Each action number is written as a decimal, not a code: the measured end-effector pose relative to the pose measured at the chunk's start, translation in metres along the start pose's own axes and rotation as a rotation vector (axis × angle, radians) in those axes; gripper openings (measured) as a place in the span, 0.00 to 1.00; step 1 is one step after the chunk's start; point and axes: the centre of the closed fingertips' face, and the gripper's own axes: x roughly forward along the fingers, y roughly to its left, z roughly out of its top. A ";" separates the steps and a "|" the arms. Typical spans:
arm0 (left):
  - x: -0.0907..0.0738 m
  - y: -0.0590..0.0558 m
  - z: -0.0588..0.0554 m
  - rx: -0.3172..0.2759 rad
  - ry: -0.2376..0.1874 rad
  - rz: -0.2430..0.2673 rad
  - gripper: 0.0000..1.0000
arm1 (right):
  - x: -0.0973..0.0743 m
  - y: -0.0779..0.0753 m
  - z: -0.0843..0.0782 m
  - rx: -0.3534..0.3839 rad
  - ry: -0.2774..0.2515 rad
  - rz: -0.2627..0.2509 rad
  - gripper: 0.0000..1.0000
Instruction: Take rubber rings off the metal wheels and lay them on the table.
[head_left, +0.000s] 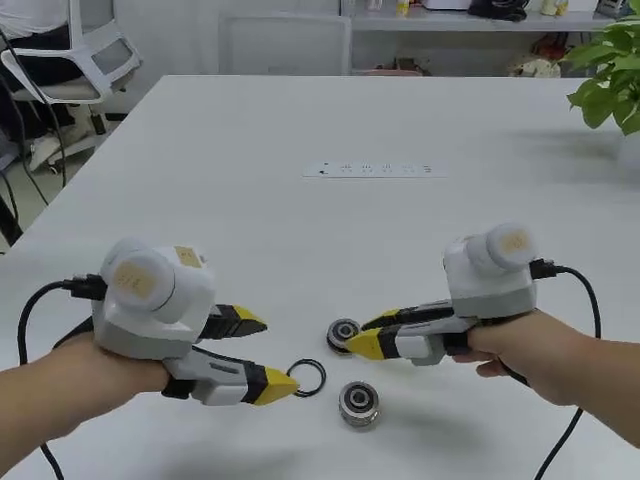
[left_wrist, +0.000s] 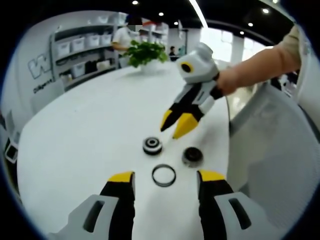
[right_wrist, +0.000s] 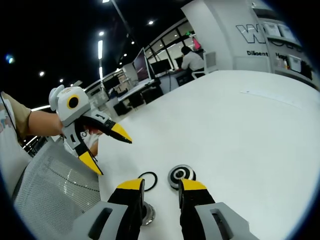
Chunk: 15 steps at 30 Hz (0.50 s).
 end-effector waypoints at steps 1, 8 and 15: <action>0.001 0.002 0.002 -0.002 -0.003 0.000 0.50 | -0.001 -0.003 0.001 -0.003 -0.003 -0.008 0.26; 0.010 0.011 0.007 -0.015 -0.009 0.007 0.49 | -0.004 -0.017 -0.001 -0.024 -0.004 -0.049 0.29; 0.019 0.018 0.008 -0.017 -0.003 0.010 0.48 | 0.001 -0.021 -0.010 -0.084 0.032 -0.061 0.30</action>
